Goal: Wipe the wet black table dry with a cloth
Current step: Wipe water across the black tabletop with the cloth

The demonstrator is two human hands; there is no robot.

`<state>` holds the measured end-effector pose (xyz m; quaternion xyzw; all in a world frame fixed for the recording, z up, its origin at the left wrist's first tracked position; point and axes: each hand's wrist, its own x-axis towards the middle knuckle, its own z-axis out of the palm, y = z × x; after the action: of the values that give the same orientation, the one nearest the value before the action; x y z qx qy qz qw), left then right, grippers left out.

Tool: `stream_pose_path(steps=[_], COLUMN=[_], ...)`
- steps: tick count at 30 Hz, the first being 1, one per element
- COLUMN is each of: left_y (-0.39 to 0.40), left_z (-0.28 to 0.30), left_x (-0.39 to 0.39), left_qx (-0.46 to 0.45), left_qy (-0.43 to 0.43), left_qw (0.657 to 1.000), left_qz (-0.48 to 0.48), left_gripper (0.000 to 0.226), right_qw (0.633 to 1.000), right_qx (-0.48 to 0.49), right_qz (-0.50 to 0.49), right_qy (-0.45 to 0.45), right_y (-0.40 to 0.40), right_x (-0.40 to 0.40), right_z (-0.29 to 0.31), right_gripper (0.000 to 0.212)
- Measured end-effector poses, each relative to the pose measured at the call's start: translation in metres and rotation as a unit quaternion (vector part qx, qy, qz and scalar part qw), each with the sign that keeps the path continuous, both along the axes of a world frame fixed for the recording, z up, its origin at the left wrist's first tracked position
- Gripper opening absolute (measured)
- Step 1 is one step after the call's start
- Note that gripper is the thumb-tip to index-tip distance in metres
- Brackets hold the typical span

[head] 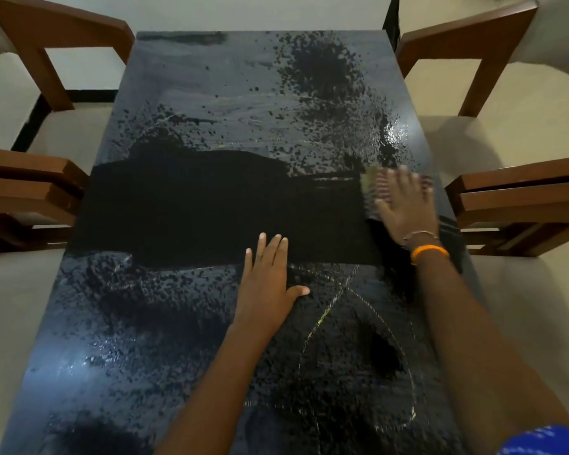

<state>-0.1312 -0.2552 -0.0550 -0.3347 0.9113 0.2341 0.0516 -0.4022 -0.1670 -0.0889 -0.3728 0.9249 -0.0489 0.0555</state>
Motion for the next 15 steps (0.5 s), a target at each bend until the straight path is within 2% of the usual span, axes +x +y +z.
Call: stream_pose_path(steps=[2, 5, 8, 11, 15], left_y=[0.001, -0.001, -0.002, 0.000, 0.001], left_z=[-0.002, -0.003, -0.003, -0.004, -0.005], left_x=[-0.005, -0.008, -0.009, -0.010, -0.013], left_qx=[-0.010, -0.021, -0.015, -0.012, 0.010], left_qy=[-0.013, -0.025, -0.027, -0.032, -0.022], left_qw=[1.000, 0.999, 1.000, 0.999, 0.999], left_qz=[-0.011, -0.012, -0.007, -0.003, 0.025], left_gripper=[0.088, 0.088, 0.088, 0.089, 0.089], right_qw=[0.998, 0.992, 0.991, 0.998, 0.989], right_qx=[-0.002, -0.005, -0.009, -0.010, -0.005], right_qz=[-0.068, -0.130, -0.133, -0.056, 0.142], right_qy=[-0.002, 0.000, -0.011, -0.024, -0.044], right_y=[0.023, 0.012, -0.034, -0.095, -0.159], right_x=[-0.018, -0.015, -0.002, 0.029, 0.099], right_z=[0.002, -0.001, -0.002, -0.001, 0.003], right_gripper=[0.083, 0.073, 0.068, 0.072, 0.079])
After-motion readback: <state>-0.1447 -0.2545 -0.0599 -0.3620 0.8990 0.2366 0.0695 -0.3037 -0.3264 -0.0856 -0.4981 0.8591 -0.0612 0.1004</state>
